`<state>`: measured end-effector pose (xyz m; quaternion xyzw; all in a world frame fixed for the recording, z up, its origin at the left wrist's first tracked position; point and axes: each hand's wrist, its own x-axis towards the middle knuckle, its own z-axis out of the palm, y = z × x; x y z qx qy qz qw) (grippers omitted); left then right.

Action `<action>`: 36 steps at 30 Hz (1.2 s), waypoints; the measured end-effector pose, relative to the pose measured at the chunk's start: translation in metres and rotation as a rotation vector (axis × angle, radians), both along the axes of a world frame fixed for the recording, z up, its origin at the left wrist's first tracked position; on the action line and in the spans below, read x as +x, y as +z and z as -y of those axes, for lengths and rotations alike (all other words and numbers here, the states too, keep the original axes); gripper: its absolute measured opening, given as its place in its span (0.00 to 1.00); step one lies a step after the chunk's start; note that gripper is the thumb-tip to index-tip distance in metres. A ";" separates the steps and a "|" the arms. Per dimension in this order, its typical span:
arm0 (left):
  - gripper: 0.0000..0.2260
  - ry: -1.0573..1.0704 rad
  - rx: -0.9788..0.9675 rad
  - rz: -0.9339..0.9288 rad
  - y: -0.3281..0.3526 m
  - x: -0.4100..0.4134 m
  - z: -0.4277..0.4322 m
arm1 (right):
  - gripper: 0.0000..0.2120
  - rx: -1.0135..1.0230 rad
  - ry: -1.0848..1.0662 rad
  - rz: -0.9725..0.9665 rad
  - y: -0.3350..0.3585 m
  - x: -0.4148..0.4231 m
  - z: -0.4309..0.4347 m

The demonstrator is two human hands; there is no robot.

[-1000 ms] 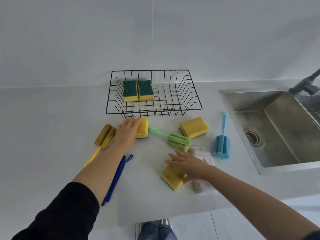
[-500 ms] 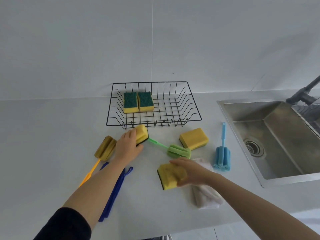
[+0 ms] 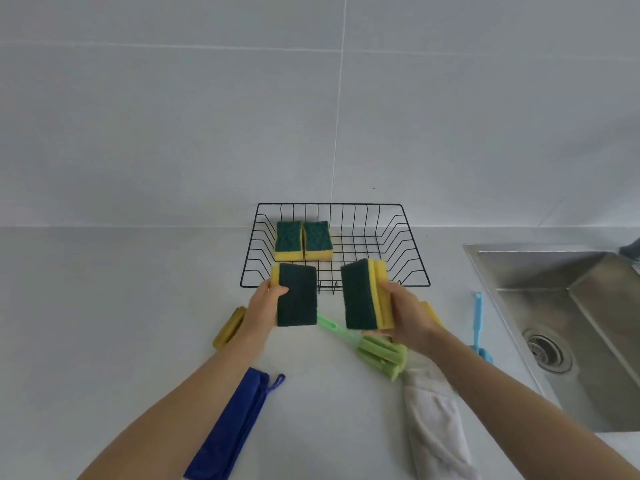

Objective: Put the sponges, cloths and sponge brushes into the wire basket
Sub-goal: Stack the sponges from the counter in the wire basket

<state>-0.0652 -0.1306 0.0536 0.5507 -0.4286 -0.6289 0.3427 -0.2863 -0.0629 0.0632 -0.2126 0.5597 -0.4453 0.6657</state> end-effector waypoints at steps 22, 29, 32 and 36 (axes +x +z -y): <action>0.09 -0.001 0.052 -0.196 0.061 -0.023 0.130 | 0.13 -0.210 -0.045 -0.060 0.032 0.011 0.161; 0.15 -0.072 -0.007 0.136 0.044 -0.033 0.169 | 0.17 -0.147 -0.030 -0.066 0.012 0.004 0.200; 0.15 -0.065 -0.027 0.270 0.030 -0.035 0.182 | 0.18 -0.119 -0.011 -0.129 0.000 0.007 0.212; 0.14 -0.027 -0.031 0.356 0.011 -0.038 0.197 | 0.22 -0.040 -0.047 -0.230 -0.021 0.009 0.226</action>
